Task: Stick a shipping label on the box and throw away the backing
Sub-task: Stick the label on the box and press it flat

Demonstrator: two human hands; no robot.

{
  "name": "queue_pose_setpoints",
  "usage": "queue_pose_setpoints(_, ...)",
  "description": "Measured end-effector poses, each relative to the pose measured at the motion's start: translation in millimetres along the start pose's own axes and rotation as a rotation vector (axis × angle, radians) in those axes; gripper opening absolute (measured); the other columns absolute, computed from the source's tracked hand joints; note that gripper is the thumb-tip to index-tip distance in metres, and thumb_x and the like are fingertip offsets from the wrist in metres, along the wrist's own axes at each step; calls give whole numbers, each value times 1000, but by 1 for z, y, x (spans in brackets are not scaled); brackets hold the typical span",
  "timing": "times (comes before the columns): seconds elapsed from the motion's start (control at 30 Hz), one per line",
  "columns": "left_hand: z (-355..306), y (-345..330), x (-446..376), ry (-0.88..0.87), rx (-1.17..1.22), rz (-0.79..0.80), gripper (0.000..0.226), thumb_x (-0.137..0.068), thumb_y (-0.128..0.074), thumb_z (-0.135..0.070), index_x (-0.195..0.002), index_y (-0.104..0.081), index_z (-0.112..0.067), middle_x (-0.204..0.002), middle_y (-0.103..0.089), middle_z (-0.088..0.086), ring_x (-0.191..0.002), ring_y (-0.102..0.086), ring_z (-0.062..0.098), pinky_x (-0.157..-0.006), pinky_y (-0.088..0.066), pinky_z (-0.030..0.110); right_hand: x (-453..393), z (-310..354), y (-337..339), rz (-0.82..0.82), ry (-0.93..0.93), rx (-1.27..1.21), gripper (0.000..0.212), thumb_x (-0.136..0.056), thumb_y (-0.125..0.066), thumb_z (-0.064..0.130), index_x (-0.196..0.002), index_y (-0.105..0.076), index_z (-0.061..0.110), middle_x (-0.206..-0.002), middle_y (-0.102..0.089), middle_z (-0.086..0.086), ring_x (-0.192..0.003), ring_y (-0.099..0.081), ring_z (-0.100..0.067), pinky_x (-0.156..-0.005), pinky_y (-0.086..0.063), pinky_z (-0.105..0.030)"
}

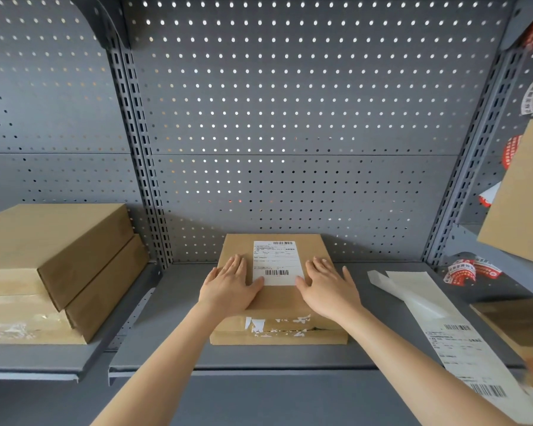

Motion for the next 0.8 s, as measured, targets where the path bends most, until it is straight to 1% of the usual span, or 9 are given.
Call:
queue_pose_setpoints(0.2, 7, -1, 0, -61, 9, 35, 60, -99, -19, -45, -151, -5, -18, -161, 1, -5, -147, 2, 7, -120, -2, 35, -3, -9, 0, 11, 59, -26, 52, -102, -16, 36, -151, -12, 24, -161, -4, 7, -148, 0, -9, -120, 2, -43)
queue_pose_setpoints(0.3, 12, -1, 0, -100, -8, 53, 54, -101, -15, -37, -151, -5, -20, -161, 1, -7, -147, 1, 6, -121, -4, 36, -2, -11, 2, 7, 90, -41, 49, -102, -17, 32, -151, -14, 24, -160, -6, 8, -147, -1, -8, -120, 0, -41)
queue_pose_setpoints(0.4, 15, 1, 1, -117, 22, 74, 52, -102, -16, -33, -151, -6, -20, -160, 1, -8, -147, 1, 5, -120, -3, 34, -2, -14, 4, 0, 119, -56, 49, -103, -17, 30, -151, -14, 24, -160, -7, 9, -147, -2, -6, -120, -1, -39)
queue_pose_setpoints(0.53, 9, 7, 0, -129, 54, 53, 52, -102, -21, -30, -151, -9, -19, -161, -4, -6, -147, -2, 7, -119, -4, 32, -6, -17, 4, -12, 136, -77, 50, -103, -20, 32, -151, -15, 21, -160, -9, 8, -147, -3, -7, -119, -1, -36)
queue_pose_setpoints(0.7, -9, 19, -3, -157, 108, -18, 52, -101, -24, -31, -151, -12, -23, -160, -9, -6, -147, -6, 9, -118, -4, 29, -9, -26, 13, -123, 125, -136, 53, -101, -27, 42, -150, -24, 21, -159, -19, 7, -146, -14, -8, -120, -6, -34)
queue_pose_setpoints(0.8, -24, 23, -11, -165, 129, -46, 52, -100, -28, -35, -150, -16, -23, -159, -13, -7, -147, -11, 12, -117, -8, 30, -8, -36, 24, -170, 99, -148, 53, -100, -29, 44, -148, -27, 22, -157, -25, 6, -145, -20, -10, -120, -10, -33)
Point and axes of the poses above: each hand's wrist, its own x-axis away from the middle knuckle, its own y-axis out of the back of the hand, z = x × y, the point moved 8 cm from there along -x, towards the middle knuckle
